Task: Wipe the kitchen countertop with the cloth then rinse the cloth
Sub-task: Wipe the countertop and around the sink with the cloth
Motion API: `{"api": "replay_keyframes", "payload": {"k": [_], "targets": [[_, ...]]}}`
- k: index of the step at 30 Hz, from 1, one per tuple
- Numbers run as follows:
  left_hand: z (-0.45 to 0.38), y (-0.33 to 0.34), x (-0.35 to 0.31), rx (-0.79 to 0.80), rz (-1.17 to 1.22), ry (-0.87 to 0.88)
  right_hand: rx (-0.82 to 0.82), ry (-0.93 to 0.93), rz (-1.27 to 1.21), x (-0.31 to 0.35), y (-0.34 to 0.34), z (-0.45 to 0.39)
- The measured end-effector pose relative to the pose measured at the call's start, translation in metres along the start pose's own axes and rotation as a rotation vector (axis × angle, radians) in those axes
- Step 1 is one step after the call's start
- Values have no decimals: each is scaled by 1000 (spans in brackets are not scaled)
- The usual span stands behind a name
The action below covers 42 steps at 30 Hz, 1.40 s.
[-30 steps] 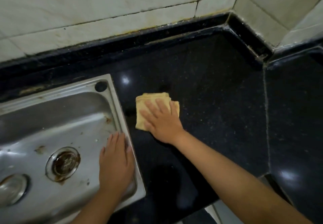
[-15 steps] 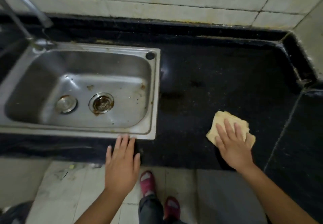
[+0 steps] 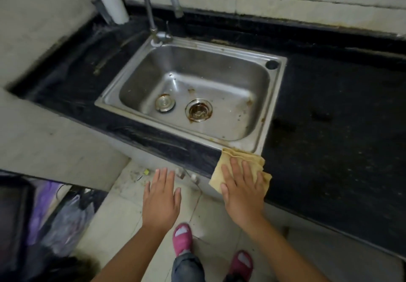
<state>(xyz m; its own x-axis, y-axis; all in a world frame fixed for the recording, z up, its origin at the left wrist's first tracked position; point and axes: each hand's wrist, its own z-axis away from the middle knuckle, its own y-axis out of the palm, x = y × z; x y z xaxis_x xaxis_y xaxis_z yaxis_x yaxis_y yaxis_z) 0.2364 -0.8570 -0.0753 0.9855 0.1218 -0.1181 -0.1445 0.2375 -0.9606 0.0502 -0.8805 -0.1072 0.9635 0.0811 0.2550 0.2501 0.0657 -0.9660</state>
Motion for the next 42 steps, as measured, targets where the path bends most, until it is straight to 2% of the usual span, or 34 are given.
{"api": "replay_keyframes", "payload": {"k": [5, 12, 18, 20, 21, 22, 23, 26, 28, 30, 33, 36, 39, 42], "targets": [[-23, -11, 37, -123, 77, -37, 9, -162, 57, 41, 10, -20], [-72, -38, 89, -110, 109, -39, 57, -323, 68, 108, 18, -73], [-98, -40, 153, -210, 138, 8, 285, -390, 161, 178, 21, -112], [-105, -46, 163, -223, 161, 29, 211, -500, 186, 177, 18, -122], [-108, -50, 164, -225, 169, 47, 286, -542, 103, 172, 10, -121], [-110, -53, 163, -240, 161, 79, 306, -526, 13, 168, 1, -117], [-112, -53, 159, -257, 146, 125, 253, -461, -30, 161, -7, -109], [-110, -48, 129, -262, 128, 293, -26, -175, -51, 126, -7, -72], [-108, -46, 97, -179, 116, 270, -43, 0, -14, 116, -4, -49], [-108, -46, 67, -75, 118, 179, -46, 101, 58, 113, -3, -40], [-118, -42, 40, 33, 171, 43, -61, 144, 177, 110, 1, -47], [-120, -34, 28, 59, 220, -45, -75, 133, 254, 101, 6, -58], [-121, -32, 23, 103, 226, -94, -66, 78, 213, 96, 14, -61], [-127, -37, 39, 69, 246, -220, -99, 1, 186, 93, 18, -61]]}}
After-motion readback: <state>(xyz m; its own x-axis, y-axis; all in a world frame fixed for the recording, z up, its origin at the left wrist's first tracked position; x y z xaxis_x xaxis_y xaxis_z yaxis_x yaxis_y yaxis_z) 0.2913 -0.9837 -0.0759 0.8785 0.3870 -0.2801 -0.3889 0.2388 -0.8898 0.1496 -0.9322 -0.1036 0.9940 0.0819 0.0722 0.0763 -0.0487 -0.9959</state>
